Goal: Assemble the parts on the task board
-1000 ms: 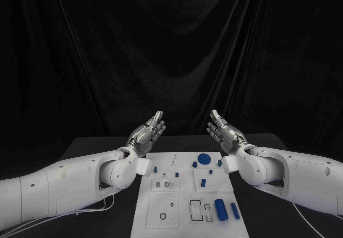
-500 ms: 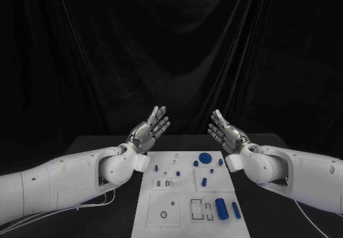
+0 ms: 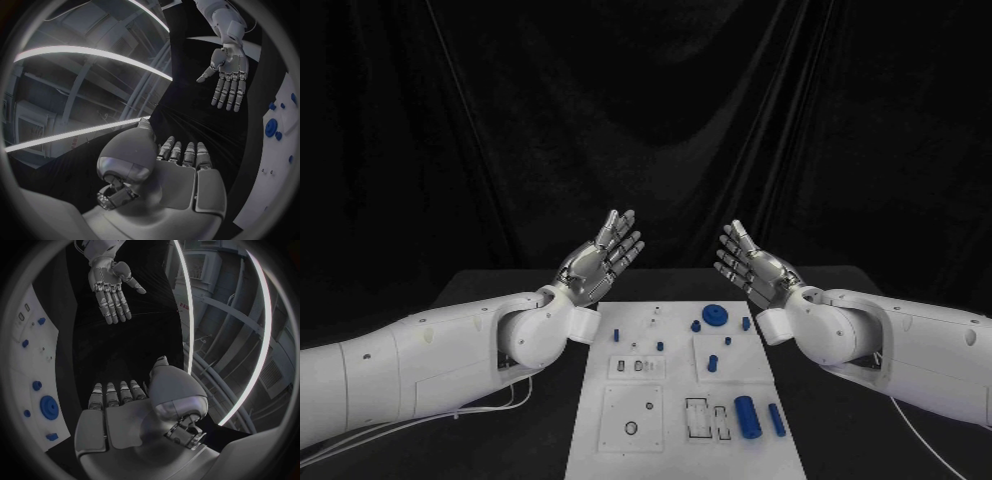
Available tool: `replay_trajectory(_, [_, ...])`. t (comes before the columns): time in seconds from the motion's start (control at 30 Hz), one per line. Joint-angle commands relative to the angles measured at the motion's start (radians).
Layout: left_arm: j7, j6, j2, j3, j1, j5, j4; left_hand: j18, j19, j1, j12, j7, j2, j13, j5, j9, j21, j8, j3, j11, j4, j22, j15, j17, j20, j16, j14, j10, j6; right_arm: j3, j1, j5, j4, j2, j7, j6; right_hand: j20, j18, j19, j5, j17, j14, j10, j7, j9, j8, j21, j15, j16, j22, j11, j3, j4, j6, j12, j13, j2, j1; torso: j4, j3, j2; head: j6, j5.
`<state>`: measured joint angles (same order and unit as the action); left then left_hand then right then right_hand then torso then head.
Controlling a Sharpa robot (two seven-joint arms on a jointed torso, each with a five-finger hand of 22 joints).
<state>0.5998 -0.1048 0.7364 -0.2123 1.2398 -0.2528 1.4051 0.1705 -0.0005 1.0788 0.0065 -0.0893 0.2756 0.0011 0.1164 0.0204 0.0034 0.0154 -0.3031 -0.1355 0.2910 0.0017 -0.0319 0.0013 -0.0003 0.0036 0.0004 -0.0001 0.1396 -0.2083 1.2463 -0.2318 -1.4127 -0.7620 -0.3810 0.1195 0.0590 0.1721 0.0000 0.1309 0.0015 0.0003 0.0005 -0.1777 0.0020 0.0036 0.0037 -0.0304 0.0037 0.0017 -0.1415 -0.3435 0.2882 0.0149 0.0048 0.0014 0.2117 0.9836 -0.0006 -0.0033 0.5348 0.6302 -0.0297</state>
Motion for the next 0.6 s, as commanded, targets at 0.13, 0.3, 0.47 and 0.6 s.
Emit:
replay_trajectory(0.13, [0.022,-0.038,0.011,0.001,-0.004,0.03,-0.005,0.008,0.0,0.023,-0.007,-0.001,-0.004,-0.001,0.008,0.0,-0.003,0.005,-0.003,0.014,0.0,-0.002,-0.066,-0.001,0.05,-0.004,0.0,0.0,-0.004,0.001,0.004,-0.001,0.012,-0.005,0.075,-0.09,0.123,-0.02,0.053,0.047,0.008,0.014,0.028,0.087,0.018,0.035,0.035,0.135,0.011,0.023,0.111,0.016,-0.008,0.063,0.039,0.016,-0.023,0.078,-0.001,0.0,0.0,0.014,0.0])
replay_trajectory(0.3, [0.022,-0.012,0.043,0.001,-0.004,0.098,0.002,0.009,0.0,0.034,-0.007,0.003,-0.009,-0.001,0.013,0.001,-0.003,0.006,-0.005,0.023,-0.001,-0.002,-0.028,-0.001,0.077,-0.004,0.0,0.0,0.003,0.001,0.018,0.045,0.037,-0.01,0.148,-0.132,0.222,-0.006,0.505,0.118,0.123,0.453,0.209,0.158,0.041,0.121,0.273,0.224,0.273,0.133,0.257,0.029,-0.028,0.191,0.251,0.06,-0.049,0.18,-0.001,-0.0007,0.0,0.038,0.004])
replay_trajectory(0.47, [0.021,0.003,0.089,0.001,-0.004,0.125,0.016,0.009,0.0,0.043,-0.007,0.004,-0.013,-0.001,0.02,0.002,-0.003,0.006,-0.005,0.027,-0.001,-0.002,-0.013,-0.001,0.084,-0.004,0.0,0.0,0.008,0.001,0.052,0.173,0.067,-0.014,0.222,-0.167,0.227,0.008,0.738,0.169,0.142,0.683,0.359,0.215,0.052,0.192,0.346,0.222,0.334,0.144,0.303,0.042,-0.081,0.306,0.448,0.078,-0.062,0.278,-0.0014,-0.0009,0.0,0.072,0.005])
replay_trajectory(0.6, [0.025,0.01,0.122,0.001,-0.004,0.132,0.03,0.009,0.0,0.06,-0.007,0.009,-0.016,-0.001,0.041,0.002,-0.003,0.007,-0.002,0.028,-0.002,-0.002,-0.002,-0.001,0.091,-0.004,0.0,0.0,0.016,0.001,0.084,0.324,0.078,-0.019,0.252,-0.159,0.207,0.014,0.889,0.232,0.148,0.845,0.461,0.246,0.062,0.244,0.387,0.191,0.36,0.149,0.325,0.061,-0.132,0.415,0.506,0.072,-0.063,0.372,-0.0033,-0.0013,-0.002,0.102,0.0])
